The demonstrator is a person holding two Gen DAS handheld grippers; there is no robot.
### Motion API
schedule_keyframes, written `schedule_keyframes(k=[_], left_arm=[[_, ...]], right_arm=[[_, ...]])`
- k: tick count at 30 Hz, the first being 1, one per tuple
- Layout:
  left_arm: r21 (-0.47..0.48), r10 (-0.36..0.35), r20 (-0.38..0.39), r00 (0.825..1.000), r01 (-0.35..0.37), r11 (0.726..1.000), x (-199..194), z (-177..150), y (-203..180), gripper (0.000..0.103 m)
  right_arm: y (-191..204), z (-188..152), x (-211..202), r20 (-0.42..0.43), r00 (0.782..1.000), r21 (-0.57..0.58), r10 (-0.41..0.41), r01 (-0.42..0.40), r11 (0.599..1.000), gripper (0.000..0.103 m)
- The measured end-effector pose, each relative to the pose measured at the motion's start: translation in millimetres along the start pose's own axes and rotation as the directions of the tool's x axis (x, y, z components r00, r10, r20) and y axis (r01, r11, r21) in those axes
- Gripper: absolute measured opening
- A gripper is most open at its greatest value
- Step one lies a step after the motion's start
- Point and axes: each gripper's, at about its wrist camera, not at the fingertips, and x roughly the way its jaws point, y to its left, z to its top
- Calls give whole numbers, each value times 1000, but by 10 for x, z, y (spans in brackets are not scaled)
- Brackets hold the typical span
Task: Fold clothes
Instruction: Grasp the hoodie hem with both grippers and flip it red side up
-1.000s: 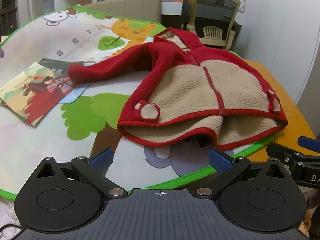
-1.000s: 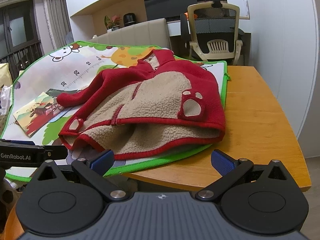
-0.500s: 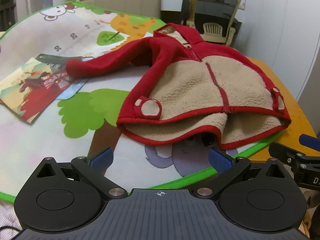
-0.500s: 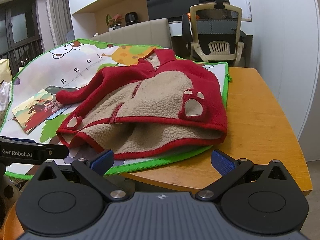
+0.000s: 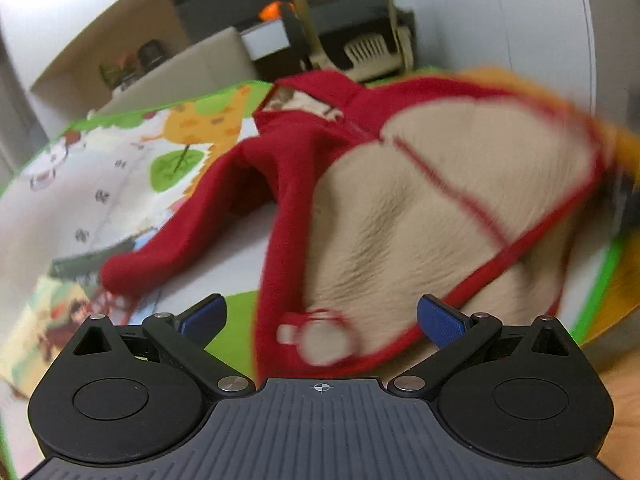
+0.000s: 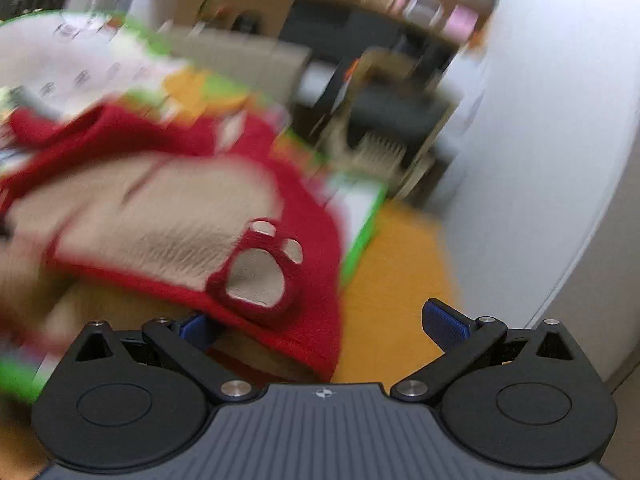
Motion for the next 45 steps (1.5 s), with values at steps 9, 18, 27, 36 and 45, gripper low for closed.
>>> schedule_keyframes(k=[9, 18, 27, 36, 45], left_arm=[[-249, 337, 6, 941, -325, 912, 224, 8, 866, 103], [-245, -262, 151, 953, 293, 924, -284, -135, 617, 103], [-119, 107, 49, 993, -101, 988, 327, 5, 542, 103], [-297, -361, 156, 920, 392, 871, -278, 64, 838, 103], [-118, -77, -17, 997, 74, 990, 122, 63, 139, 103]], right_arm=[[263, -222, 244, -112, 993, -113, 41, -54, 992, 103], [-243, 518, 254, 47, 997, -86, -67, 71, 994, 103], [-58, 1001, 308, 186, 977, -185, -104, 139, 973, 103], [-184, 659, 869, -157, 988, -165, 4, -30, 986, 103], [-591, 1144, 556, 56, 997, -1, 52, -52, 999, 103]])
